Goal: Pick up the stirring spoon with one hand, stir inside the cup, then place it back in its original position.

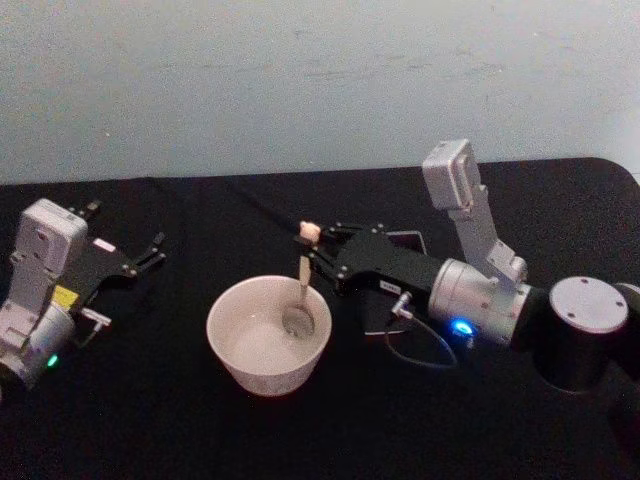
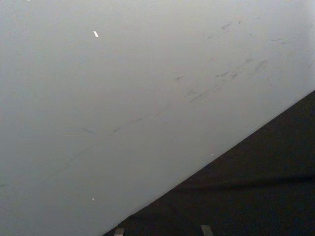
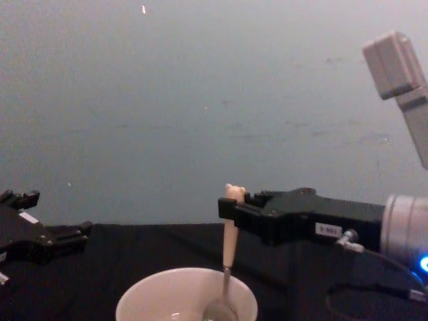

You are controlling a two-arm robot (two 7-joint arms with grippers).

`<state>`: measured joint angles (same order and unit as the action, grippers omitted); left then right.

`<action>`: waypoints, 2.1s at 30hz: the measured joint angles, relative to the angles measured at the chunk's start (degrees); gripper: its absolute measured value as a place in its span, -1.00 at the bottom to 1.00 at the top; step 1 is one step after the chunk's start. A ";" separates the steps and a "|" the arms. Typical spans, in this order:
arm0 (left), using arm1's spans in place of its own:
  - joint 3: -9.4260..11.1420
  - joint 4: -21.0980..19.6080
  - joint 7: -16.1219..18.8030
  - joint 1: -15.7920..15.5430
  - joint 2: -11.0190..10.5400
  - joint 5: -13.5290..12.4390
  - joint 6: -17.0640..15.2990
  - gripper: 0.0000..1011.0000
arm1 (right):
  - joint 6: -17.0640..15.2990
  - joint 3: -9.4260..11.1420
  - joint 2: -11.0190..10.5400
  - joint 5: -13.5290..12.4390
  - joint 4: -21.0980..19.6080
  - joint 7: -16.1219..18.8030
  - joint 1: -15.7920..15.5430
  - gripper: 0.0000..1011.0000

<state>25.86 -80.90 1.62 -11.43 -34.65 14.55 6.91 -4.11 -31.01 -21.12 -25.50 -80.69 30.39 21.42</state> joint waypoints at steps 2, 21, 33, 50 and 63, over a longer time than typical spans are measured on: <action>0.00 0.00 0.00 0.00 0.00 0.00 0.00 0.98 | -0.33 0.14 -1.51 -0.73 -2.07 1.00 -1.41 -0.58; 0.00 0.00 0.00 0.00 0.00 0.00 0.00 0.98 | -1.91 -2.49 -4.35 -3.18 -7.67 3.40 -4.40 -0.58; 0.00 0.00 0.00 0.00 0.00 0.00 0.00 0.98 | -2.26 -4.29 0.63 -2.61 -2.13 0.98 -0.16 -0.58; 0.00 0.00 0.00 0.00 0.00 0.00 0.00 0.98 | -0.33 -2.37 2.41 0.23 3.50 -1.21 3.15 -0.58; 0.00 0.00 0.00 0.00 0.00 0.00 0.00 0.98 | -1.41 -0.91 -3.40 -1.53 -3.69 2.44 -1.70 -0.58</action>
<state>25.86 -80.90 1.62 -11.43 -34.65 14.55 6.91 -5.52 -31.92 -24.51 -27.03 -84.38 32.82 19.72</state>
